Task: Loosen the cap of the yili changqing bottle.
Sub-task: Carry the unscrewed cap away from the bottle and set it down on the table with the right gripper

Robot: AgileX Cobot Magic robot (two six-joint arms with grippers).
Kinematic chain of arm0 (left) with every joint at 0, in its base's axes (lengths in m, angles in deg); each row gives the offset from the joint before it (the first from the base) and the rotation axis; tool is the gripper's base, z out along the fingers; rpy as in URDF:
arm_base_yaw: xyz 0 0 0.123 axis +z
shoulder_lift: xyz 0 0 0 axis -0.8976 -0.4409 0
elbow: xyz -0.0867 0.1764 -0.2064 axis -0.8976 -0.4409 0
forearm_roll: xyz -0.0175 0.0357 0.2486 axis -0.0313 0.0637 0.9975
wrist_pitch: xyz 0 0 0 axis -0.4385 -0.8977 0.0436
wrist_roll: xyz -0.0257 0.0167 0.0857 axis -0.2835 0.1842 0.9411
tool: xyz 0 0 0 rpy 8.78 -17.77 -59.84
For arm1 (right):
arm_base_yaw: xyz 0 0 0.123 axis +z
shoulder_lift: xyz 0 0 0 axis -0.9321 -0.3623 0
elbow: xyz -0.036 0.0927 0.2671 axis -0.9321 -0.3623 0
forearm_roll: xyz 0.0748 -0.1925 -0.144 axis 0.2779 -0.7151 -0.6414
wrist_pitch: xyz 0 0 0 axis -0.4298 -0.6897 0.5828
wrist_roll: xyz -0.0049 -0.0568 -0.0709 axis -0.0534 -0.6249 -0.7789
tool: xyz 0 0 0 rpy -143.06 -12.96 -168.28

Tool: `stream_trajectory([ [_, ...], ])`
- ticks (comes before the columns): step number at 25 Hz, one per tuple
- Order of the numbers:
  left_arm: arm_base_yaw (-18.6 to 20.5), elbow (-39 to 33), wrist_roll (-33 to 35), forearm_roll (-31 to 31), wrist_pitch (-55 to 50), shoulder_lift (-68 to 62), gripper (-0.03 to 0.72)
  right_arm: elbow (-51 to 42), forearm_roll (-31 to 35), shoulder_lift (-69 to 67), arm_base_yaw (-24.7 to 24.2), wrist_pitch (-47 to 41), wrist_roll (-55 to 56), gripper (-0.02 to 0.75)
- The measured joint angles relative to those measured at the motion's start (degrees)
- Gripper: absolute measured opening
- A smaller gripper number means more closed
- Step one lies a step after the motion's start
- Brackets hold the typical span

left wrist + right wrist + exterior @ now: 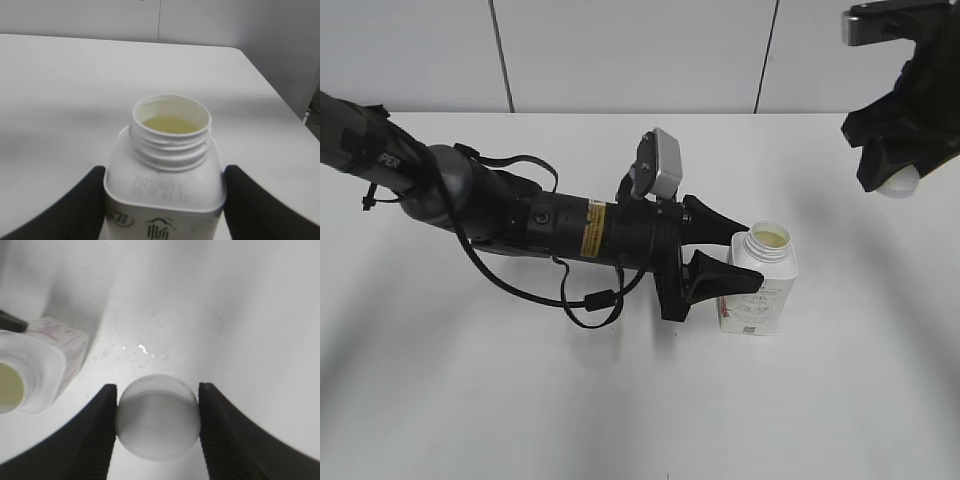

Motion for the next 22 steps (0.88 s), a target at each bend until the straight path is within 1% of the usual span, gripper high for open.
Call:
stream_trajectory([
  [2,0.27,0.00,0.00,-0.93,-0.31,-0.04,0.433,-2.14,0.07,0.00,-2.37,2.70,0.95,0.393],
  [4,0.71,0.00,0.63,-2.49,-0.95,-0.04,0.433,-5.35,0.67,0.04,-3.51,5.71,1.45,0.393],
  [7,1.87,0.00,1.90,-5.41,-1.66,-0.36,0.433,-11.95,3.67,0.04,-3.72,11.54,1.62,0.393],
  [11,3.06,0.00,2.89,-9.10,-3.24,-0.43,0.433,-20.83,8.73,0.04,-3.72,22.45,2.80,0.393],
  [13,3.49,0.00,2.95,-10.21,-3.79,-0.43,0.433,-24.56,9.36,0.04,-3.72,28.31,3.41,0.393],
  [15,3.69,0.00,3.07,-10.62,-3.99,-0.43,0.433,-26.99,9.38,0.06,-3.72,32.18,3.61,0.393],
  [20,3.74,0.00,3.21,-10.74,-4.05,-0.43,0.433,-28.12,8.91,-0.91,-3.72,34.66,3.67,0.395],
  [22,3.74,0.00,3.21,-10.74,-4.05,-0.43,0.433,-28.12,8.91,-1.53,-3.72,34.70,3.67,0.426],
])
